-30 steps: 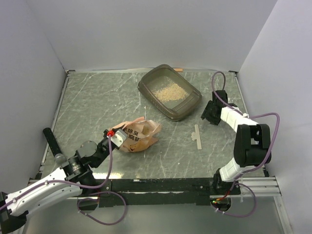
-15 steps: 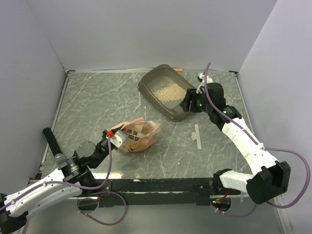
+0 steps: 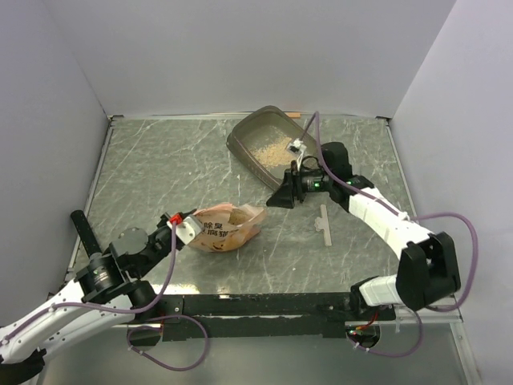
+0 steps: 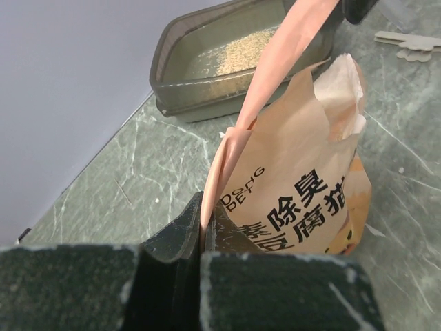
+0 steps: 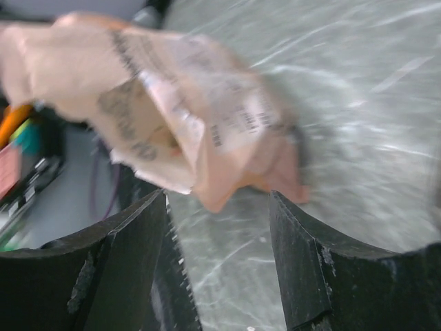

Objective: Fill the litter box with clean litter

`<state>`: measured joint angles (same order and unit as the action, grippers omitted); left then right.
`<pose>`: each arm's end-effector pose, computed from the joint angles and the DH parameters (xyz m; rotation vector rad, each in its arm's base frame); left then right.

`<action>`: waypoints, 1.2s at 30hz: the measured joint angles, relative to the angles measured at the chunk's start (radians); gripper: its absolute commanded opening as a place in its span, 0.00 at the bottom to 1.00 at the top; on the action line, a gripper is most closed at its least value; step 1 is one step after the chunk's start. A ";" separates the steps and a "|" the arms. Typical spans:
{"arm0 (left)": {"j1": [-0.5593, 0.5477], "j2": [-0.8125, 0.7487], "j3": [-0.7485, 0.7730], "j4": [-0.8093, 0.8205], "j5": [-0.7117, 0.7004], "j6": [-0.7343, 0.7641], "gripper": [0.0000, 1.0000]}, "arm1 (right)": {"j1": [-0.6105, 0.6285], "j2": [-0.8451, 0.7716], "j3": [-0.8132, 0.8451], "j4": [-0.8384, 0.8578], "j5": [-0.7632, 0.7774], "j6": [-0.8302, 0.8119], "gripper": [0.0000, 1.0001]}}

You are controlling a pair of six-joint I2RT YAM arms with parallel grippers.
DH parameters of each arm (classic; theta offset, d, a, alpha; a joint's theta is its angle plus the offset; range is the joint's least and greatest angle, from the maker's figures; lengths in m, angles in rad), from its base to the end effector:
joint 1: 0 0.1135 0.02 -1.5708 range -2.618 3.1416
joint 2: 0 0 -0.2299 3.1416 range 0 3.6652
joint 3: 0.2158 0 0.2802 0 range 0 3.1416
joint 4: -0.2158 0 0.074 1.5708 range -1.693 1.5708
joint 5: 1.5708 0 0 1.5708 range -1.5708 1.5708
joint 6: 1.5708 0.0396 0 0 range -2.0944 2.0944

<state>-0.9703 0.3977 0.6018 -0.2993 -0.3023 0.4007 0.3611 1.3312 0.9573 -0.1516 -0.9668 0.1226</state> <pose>0.1087 -0.1379 0.3061 0.8672 1.4211 -0.1801 0.2931 0.1455 0.2443 -0.8401 1.9177 1.2979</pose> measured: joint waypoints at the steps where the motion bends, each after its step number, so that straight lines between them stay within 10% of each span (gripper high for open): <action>1: 0.000 -0.014 0.002 -0.015 0.004 -0.003 0.01 | 0.006 0.021 0.000 0.003 -0.048 -0.011 0.68; 11: 0.000 -0.062 0.023 -0.099 0.020 -0.026 0.01 | 0.057 0.054 0.000 -0.003 -0.272 -0.174 0.69; 25: 0.000 -0.031 0.059 -0.140 0.019 -0.030 0.01 | 0.171 0.119 0.000 -0.039 -0.179 -0.297 0.66; 33: 0.000 -0.021 0.066 -0.141 0.016 -0.036 0.01 | 0.207 0.146 0.006 0.010 -0.126 -0.300 0.54; 36: 0.000 -0.020 0.066 -0.141 0.014 -0.042 0.01 | 0.215 0.146 0.006 0.045 -0.109 -0.301 0.30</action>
<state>-0.9703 0.3775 0.6682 -0.4404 -0.2878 0.3592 0.5758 1.4769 0.9638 -0.1070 -1.0760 -0.1780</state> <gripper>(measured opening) 0.037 0.504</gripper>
